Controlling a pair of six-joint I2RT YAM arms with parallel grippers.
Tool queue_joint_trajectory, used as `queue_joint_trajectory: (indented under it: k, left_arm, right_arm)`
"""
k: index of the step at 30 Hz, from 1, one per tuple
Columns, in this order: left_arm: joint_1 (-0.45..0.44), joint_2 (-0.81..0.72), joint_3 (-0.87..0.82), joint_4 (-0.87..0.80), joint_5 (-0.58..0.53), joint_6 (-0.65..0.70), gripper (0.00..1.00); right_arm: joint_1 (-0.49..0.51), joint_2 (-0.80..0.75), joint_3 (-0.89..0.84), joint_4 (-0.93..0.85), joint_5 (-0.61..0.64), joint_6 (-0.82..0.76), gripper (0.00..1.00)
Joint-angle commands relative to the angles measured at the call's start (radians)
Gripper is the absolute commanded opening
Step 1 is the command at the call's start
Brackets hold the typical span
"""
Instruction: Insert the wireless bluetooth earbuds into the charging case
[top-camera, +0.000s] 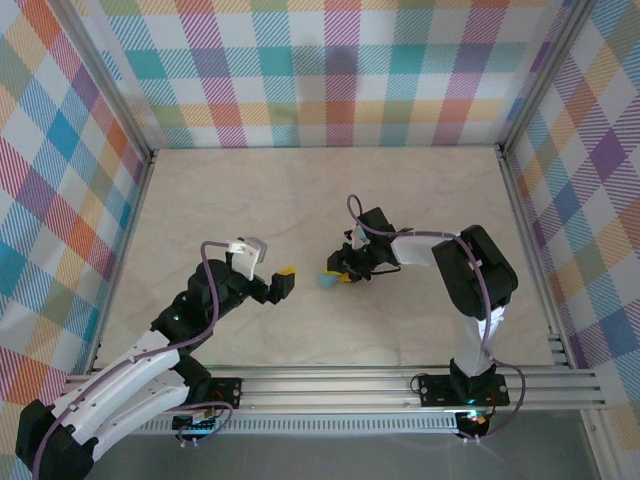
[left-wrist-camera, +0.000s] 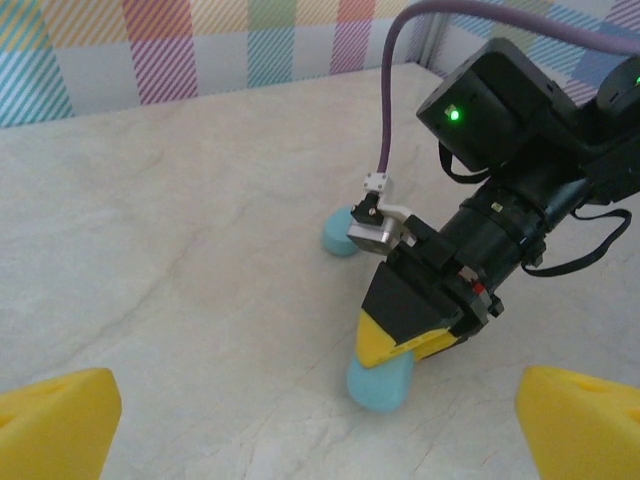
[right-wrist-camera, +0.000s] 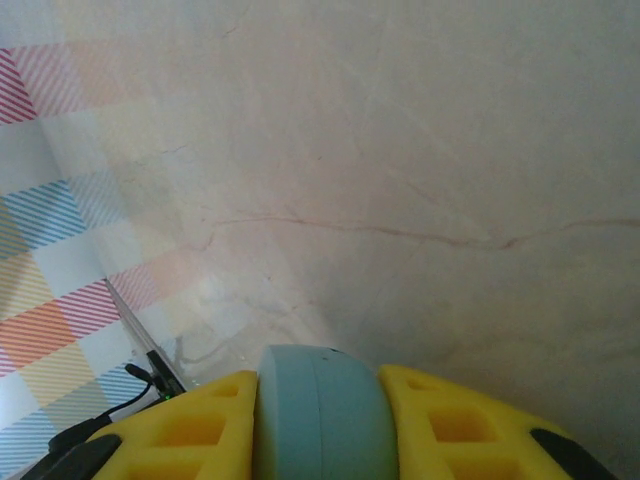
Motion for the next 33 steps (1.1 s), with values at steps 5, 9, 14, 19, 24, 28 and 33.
queue_joint_trajectory:
  k: [5,9,14,19,24,28,33]
  left_arm:
    - [-0.006,0.022,0.006,0.023,-0.014,0.0,1.0]
    - [-0.007,0.026,0.001,0.028,-0.017,0.0,1.0]
    - [-0.007,0.03,0.019,0.01,-0.02,0.003,1.0]
    - [-0.006,0.034,0.044,-0.032,-0.049,0.016,1.0]
    - [-0.004,0.043,0.066,-0.071,-0.141,0.027,1.0]
    - [0.021,0.078,0.088,-0.084,-0.216,0.039,1.0]
    - [0.125,0.178,0.118,-0.054,-0.246,0.058,1.0]
  right_arm:
    - [0.005,0.022,0.04,-0.04,0.032,-0.071,0.4]
    - [0.005,-0.014,0.045,-0.113,0.078,-0.109,0.46]
    - [0.004,-0.082,0.042,-0.176,0.143,-0.136,0.52]
    - [0.004,-0.16,0.067,-0.281,0.231,-0.19,0.52]
    - [-0.005,-0.289,0.106,-0.404,0.426,-0.284,0.56]
    - [-0.022,-0.418,0.109,-0.442,0.611,-0.367,0.64]
    - [-0.045,-0.587,0.034,-0.361,0.86,-0.465,0.85]
